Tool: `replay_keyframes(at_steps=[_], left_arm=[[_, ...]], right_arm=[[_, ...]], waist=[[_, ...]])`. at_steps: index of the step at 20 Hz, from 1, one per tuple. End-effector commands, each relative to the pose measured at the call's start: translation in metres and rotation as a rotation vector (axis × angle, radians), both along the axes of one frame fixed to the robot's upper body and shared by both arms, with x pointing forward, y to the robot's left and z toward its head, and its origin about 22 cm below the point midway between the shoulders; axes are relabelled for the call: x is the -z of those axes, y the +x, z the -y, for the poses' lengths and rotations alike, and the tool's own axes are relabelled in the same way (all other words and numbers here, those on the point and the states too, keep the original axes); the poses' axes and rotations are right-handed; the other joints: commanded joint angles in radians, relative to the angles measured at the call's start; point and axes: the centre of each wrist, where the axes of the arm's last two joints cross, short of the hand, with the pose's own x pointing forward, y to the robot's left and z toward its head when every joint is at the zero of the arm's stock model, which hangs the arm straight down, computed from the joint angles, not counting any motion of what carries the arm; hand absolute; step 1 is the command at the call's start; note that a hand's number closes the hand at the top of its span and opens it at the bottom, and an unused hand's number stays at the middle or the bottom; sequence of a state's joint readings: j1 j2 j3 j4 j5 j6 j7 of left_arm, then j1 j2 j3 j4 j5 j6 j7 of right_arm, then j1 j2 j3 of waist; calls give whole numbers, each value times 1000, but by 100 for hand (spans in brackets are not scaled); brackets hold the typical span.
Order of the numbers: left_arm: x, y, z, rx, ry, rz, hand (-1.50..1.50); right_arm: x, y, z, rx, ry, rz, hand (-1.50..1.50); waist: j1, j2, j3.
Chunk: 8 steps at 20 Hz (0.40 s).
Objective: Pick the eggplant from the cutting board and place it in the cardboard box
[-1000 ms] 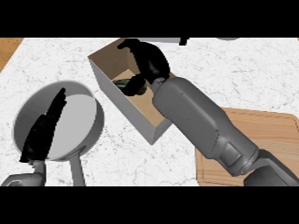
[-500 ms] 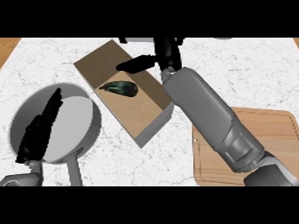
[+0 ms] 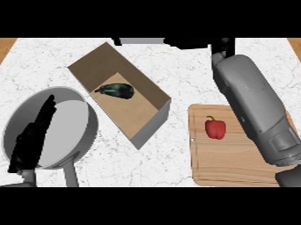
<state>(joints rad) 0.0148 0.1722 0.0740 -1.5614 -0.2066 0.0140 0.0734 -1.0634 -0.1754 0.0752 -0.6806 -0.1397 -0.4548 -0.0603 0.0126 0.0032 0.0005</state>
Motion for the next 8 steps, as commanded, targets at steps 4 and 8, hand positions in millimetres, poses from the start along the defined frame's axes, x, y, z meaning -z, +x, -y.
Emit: replay_keyframes(at_steps=[4, 8], left_arm=[[-7, -4, -7, -3, 27, 4, 0], [6, 8, 13, 3, 0, -10, 0]], right_arm=[[6, -3, 127, 33, 48, 30, -150], [3, -12, 168, -31, -2, 16, -150]], waist=[[-3, 1, 0], [-11, -1, 0]])
